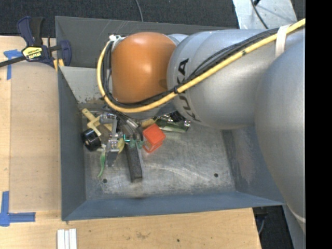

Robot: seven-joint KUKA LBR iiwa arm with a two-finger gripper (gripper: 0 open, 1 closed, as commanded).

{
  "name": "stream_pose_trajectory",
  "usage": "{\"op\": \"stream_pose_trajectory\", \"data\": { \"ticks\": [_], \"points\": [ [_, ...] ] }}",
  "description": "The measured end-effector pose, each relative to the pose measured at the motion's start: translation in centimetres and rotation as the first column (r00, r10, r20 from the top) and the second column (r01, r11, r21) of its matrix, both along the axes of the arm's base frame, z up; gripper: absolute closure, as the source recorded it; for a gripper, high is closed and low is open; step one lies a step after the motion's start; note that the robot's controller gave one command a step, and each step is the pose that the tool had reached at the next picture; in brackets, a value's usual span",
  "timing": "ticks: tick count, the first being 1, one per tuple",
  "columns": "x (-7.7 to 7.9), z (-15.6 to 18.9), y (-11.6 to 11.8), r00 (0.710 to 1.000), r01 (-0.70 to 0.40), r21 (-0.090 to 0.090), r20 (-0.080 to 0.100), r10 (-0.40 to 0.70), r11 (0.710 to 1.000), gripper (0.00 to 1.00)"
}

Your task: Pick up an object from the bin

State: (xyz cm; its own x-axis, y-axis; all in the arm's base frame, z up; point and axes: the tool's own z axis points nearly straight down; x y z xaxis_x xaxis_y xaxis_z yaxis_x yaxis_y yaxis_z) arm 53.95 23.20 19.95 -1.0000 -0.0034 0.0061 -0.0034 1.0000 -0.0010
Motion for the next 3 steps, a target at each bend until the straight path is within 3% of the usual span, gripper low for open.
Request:
{"op": "stream_pose_trajectory", "data": {
  "ticks": [1, 2, 3],
  "points": [
    [0.2, 0.5, -0.1, 1.000, 0.003, 0.002, 0.008, -0.003, 1.000, 0.00],
    [1.2, -4.4, -1.3, 1.000, -0.014, 0.005, 0.015, 0.014, 1.000, 0.00],
    [0.5, -7.4, -4.8, 0.997, 0.071, 0.001, 0.004, -0.071, 0.997, 0.00]
  ]
}}
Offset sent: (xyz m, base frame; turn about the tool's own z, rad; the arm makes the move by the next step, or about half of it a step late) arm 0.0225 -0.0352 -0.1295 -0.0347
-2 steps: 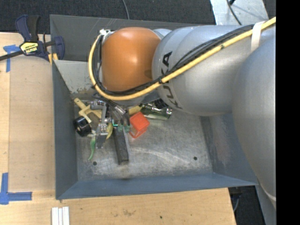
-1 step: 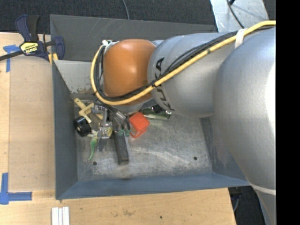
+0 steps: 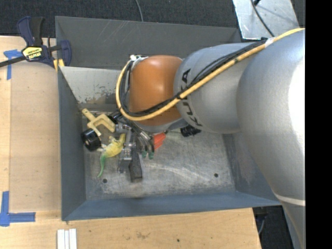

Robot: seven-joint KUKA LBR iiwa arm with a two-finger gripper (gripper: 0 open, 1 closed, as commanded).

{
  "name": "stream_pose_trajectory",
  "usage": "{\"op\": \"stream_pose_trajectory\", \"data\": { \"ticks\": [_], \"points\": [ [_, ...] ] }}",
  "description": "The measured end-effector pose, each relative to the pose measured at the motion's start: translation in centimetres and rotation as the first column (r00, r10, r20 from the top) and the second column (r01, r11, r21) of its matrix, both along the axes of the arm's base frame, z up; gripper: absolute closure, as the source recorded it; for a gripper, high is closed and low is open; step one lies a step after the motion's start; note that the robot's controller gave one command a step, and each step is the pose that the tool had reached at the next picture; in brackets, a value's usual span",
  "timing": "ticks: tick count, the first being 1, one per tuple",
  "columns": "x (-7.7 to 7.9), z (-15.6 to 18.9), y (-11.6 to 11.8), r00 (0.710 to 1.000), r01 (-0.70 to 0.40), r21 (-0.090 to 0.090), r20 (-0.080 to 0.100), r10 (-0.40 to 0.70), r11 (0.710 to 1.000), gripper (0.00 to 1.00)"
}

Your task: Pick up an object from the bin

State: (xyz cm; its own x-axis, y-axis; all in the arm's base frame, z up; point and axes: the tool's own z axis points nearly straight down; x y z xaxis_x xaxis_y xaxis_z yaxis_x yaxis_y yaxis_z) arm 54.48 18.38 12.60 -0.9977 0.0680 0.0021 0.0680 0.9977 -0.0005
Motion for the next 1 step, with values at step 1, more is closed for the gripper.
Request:
{"op": "stream_pose_trajectory", "data": {
  "ticks": [1],
  "points": [
    [0.80, 0.51, -1.68, 0.993, -0.115, 0.000, 0.004, 0.115, 0.993, 0.00]
  ]
}}
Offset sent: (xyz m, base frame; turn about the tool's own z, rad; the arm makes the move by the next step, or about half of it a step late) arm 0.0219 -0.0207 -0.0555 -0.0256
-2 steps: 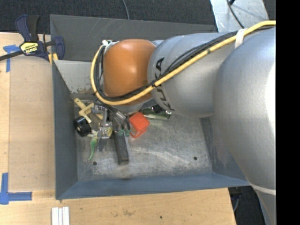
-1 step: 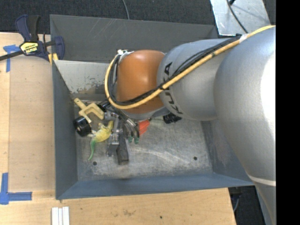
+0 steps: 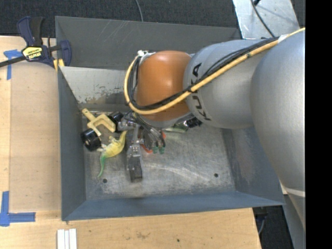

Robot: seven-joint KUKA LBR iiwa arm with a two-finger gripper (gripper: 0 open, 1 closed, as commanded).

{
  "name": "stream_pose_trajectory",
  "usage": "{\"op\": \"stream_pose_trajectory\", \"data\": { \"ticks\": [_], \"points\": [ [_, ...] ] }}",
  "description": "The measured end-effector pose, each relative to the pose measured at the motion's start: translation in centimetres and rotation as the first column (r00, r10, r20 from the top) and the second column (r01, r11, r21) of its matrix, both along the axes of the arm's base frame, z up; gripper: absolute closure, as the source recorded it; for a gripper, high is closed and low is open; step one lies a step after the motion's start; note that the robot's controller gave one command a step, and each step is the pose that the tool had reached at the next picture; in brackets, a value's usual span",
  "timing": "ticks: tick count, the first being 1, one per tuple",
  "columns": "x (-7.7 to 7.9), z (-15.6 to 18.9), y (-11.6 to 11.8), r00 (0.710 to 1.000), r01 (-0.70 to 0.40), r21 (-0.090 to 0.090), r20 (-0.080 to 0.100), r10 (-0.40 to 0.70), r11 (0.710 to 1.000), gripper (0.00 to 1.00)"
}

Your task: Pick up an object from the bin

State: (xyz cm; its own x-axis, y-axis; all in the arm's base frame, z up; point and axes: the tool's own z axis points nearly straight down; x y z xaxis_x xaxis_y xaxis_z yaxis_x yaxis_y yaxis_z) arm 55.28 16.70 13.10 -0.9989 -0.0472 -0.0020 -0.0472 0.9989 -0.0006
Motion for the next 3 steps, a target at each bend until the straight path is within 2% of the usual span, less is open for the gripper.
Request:
{"op": "stream_pose_trajectory", "data": {
  "ticks": [1, 2, 3],
  "points": [
    [0.9, -2.7, -0.2, 1.000, -0.007, 0.002, 0.002, 0.007, 1.000, 0.00],
    [-0.6, -3.9, 1.9, 0.997, 0.072, -0.002, -0.004, -0.072, 0.997, 0.00],
    [5.2, -5.6, 6.6, 0.929, 0.370, -0.011, -0.008, -0.370, 0.929, 1.00]
  ]
}}
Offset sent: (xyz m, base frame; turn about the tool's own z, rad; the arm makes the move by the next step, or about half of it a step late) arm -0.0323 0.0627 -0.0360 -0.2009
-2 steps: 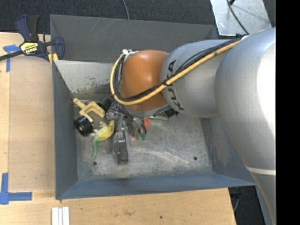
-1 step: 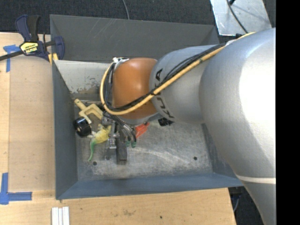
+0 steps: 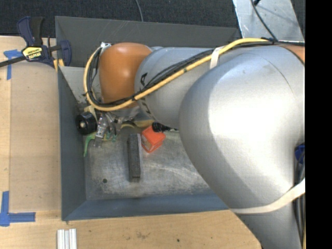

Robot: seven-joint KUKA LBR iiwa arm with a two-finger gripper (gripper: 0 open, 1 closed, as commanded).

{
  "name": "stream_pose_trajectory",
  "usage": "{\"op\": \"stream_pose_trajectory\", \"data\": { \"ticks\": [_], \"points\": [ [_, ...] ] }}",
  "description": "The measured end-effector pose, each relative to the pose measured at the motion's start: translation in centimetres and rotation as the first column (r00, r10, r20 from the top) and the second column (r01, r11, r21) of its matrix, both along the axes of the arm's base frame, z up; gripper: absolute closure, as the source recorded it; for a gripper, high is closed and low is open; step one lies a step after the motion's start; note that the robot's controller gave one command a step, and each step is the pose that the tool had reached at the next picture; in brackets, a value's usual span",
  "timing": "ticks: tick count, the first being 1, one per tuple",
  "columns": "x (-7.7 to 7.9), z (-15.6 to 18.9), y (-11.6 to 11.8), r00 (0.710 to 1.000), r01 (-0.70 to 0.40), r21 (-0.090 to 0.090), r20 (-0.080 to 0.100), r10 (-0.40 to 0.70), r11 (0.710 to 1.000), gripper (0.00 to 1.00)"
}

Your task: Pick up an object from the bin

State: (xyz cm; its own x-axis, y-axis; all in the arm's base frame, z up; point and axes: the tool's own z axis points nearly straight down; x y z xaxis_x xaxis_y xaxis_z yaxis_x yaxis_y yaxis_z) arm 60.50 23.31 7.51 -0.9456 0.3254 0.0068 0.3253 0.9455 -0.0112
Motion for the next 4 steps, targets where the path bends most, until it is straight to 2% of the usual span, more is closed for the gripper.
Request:
{"op": "stream_pose_trajectory", "data": {
  "ticks": [1, 2, 3, 4],
  "points": [
    [0.7, -0.1, 0.4, 1.000, 0.011, 0.001, 0.005, -0.011, 1.000, 1.00],
    [0.1, 4.5, -0.3, 1.000, 0.011, 0.004, 0.003, -0.011, 1.000, 1.00],
    [0.3, 6.1, -0.3, 1.000, 0.012, 0.006, 0.006, -0.012, 1.000, 1.00],
    [1.5, 6.5, -2.0, 0.996, -0.090, 0.009, 0.014, 0.090, 0.996, 1.00]
  ]
}}
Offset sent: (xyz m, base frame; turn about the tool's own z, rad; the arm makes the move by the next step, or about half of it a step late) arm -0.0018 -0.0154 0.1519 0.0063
